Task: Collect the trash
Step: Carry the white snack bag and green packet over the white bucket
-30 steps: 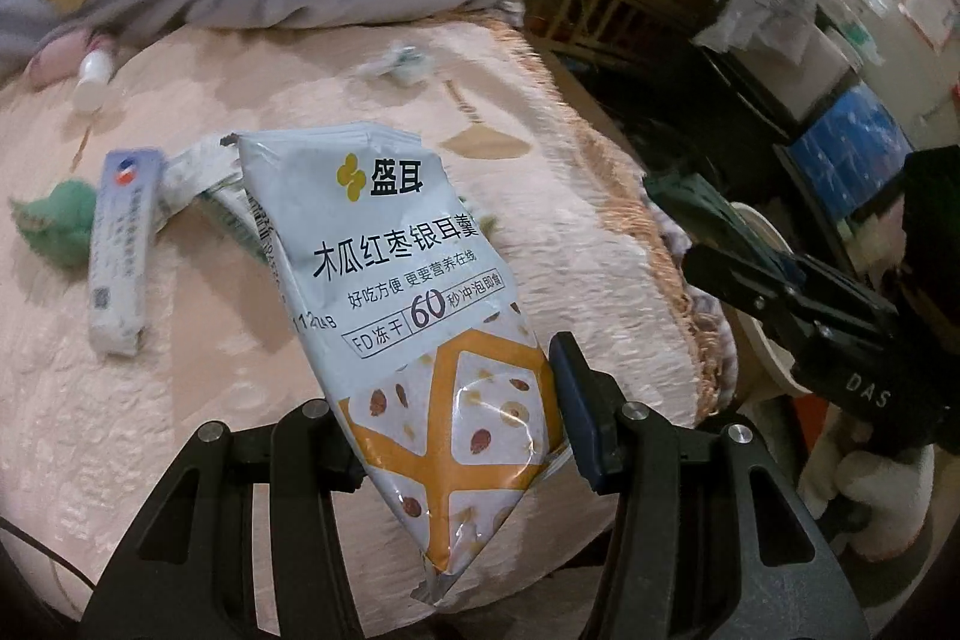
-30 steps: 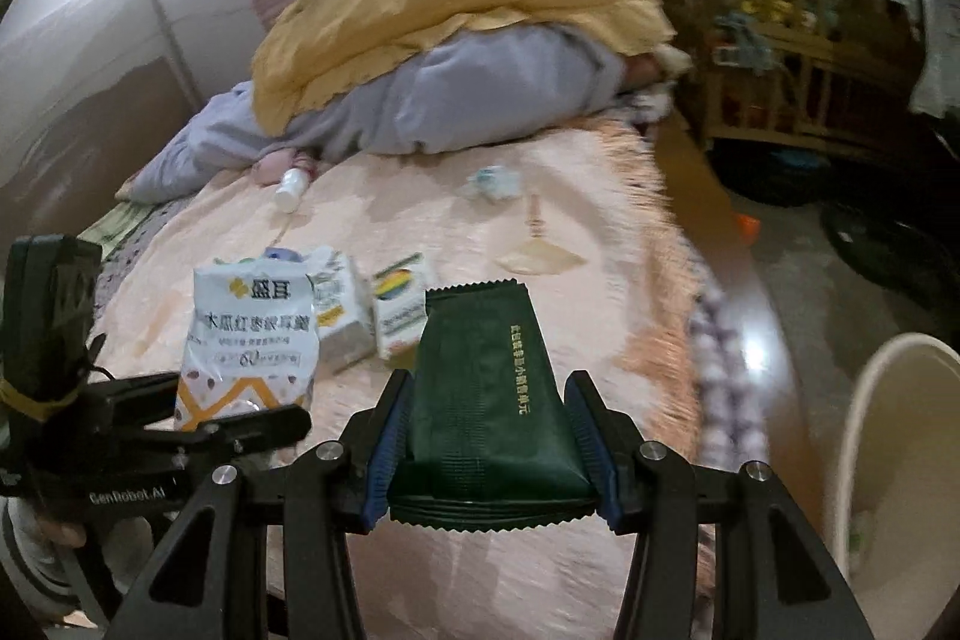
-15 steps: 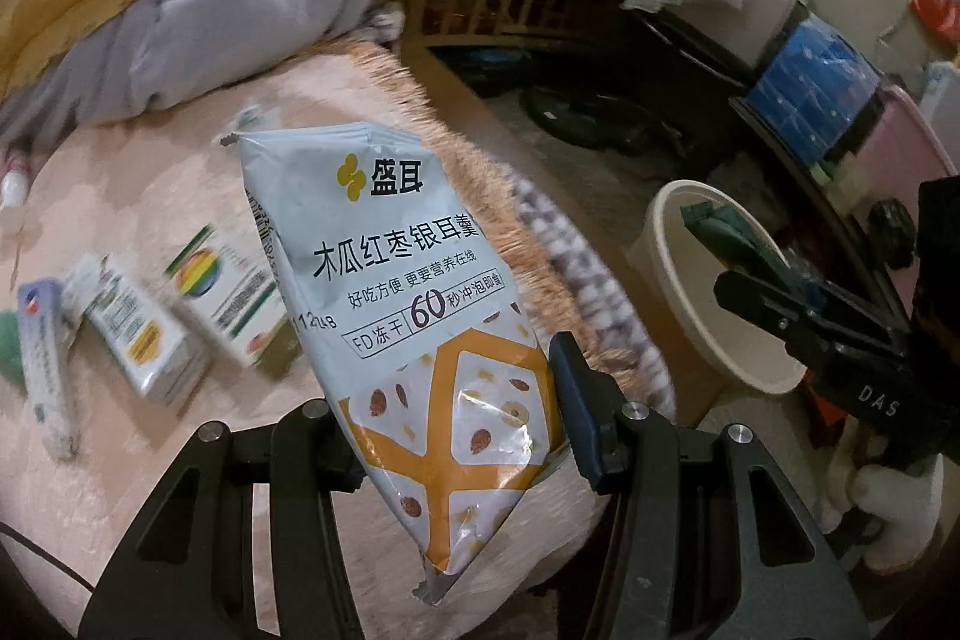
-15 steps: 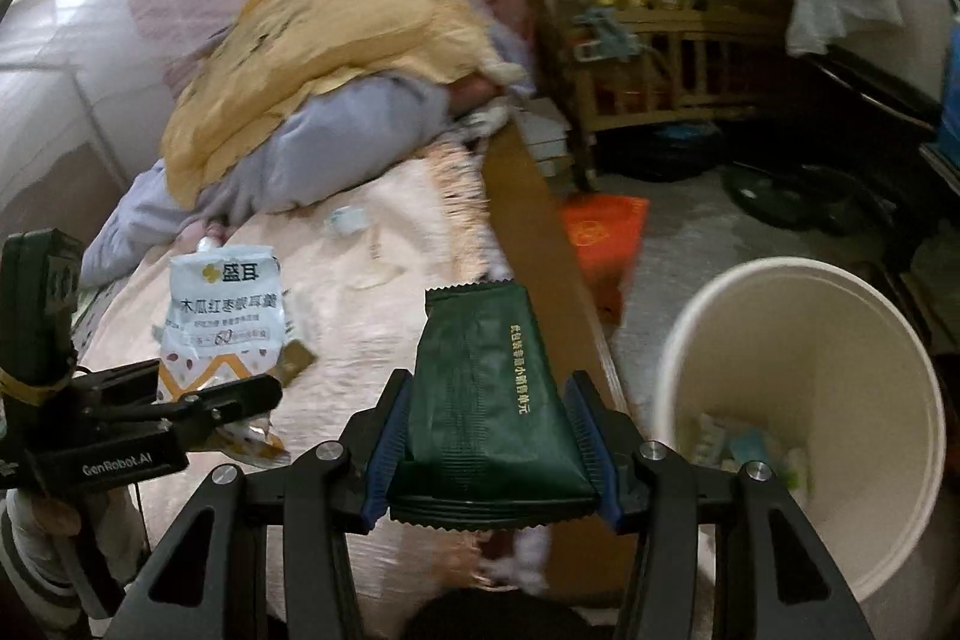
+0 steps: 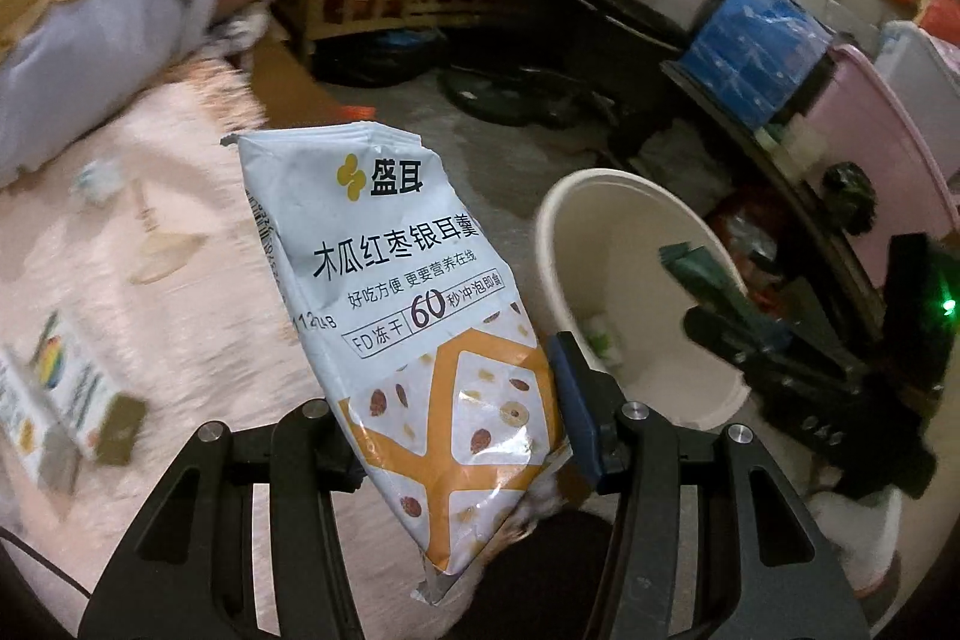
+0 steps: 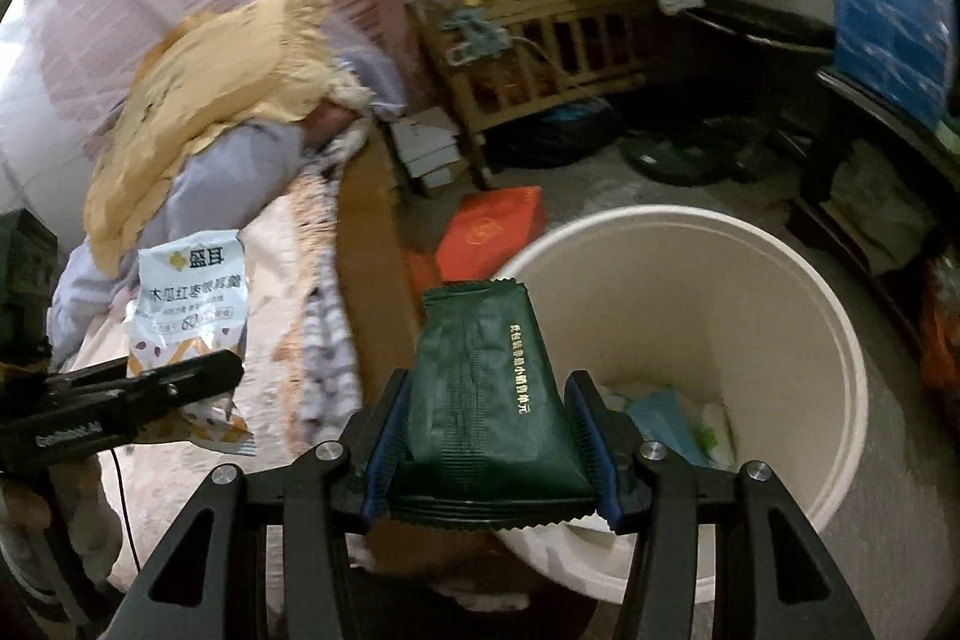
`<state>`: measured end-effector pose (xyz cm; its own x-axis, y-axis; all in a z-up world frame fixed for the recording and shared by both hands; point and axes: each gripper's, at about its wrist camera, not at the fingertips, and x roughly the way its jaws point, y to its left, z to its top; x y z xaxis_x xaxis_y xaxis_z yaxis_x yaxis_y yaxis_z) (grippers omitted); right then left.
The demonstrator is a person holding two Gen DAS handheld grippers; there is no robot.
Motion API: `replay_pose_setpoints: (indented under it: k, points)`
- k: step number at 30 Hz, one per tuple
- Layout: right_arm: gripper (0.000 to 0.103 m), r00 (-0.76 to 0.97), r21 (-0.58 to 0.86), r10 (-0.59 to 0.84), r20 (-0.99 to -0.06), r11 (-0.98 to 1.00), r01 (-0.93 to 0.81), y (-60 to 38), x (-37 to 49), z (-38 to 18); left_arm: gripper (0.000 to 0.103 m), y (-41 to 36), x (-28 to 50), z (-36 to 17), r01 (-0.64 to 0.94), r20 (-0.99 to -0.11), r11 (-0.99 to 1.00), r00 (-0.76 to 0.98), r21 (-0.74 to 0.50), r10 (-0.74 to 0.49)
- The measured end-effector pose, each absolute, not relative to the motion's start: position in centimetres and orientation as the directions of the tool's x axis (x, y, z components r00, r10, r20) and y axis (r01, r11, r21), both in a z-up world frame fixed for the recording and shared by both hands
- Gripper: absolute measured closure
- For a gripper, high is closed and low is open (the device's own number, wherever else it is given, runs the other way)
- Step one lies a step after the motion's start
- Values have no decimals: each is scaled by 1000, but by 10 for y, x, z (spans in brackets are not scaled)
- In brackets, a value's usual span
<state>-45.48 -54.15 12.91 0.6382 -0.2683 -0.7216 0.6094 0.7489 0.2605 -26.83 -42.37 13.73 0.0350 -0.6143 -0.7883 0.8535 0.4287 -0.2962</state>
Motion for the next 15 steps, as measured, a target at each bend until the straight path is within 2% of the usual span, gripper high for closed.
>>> replay_pose_setpoints:
  k: [15]
  points:
    - [53,554,265,-290,-781,648,714,-584,-481,94,53,-492,-285,113,857,-767,333,-105,-393,-634]
